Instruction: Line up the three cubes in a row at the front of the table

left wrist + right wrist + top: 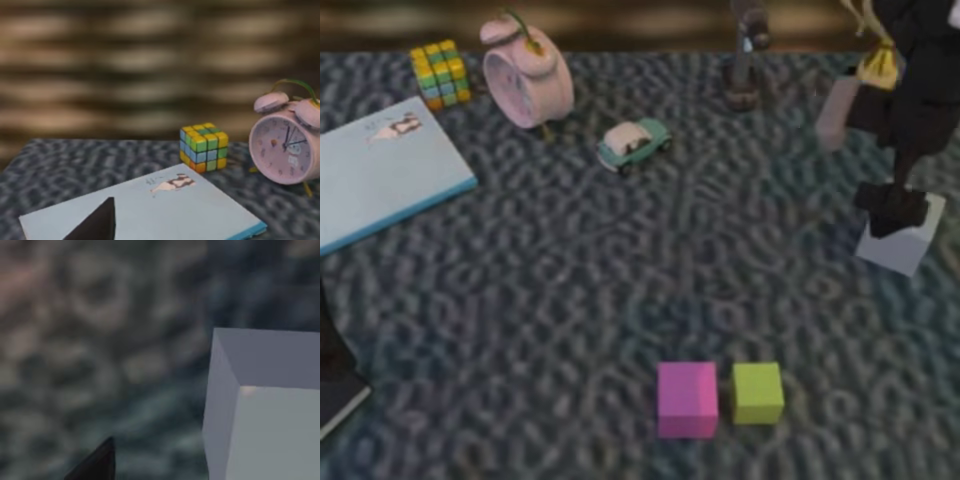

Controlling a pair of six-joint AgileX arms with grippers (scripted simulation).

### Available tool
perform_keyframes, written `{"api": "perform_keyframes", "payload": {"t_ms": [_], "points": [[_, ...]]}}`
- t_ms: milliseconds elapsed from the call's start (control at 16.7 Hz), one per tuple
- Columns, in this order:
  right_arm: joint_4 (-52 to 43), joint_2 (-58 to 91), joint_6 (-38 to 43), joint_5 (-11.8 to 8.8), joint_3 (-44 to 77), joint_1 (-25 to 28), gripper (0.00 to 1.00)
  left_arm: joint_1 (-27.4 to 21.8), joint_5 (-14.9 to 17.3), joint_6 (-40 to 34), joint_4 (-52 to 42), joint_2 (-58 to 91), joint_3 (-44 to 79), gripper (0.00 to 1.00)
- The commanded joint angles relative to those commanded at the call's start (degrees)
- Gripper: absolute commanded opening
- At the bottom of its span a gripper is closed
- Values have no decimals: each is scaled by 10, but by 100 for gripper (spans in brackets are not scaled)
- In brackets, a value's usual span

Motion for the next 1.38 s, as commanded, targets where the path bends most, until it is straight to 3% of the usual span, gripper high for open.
{"api": "perform_keyframes", "payload": {"t_ms": [180,540,960,1260,1380], "points": [[-5,10,-13,0,20,-35,100,0,0,0,0,0,0,100],[6,11,-12,0,11,-34,100,0,0,0,0,0,0,100],[151,61,-11,1,-80,-34,100,0,0,0,0,0,0,100],[165,69,-12,1,-90,-34,100,0,0,0,0,0,0,100],[165,69,-12,1,-90,-34,85,0,0,0,0,0,0,100]]}}
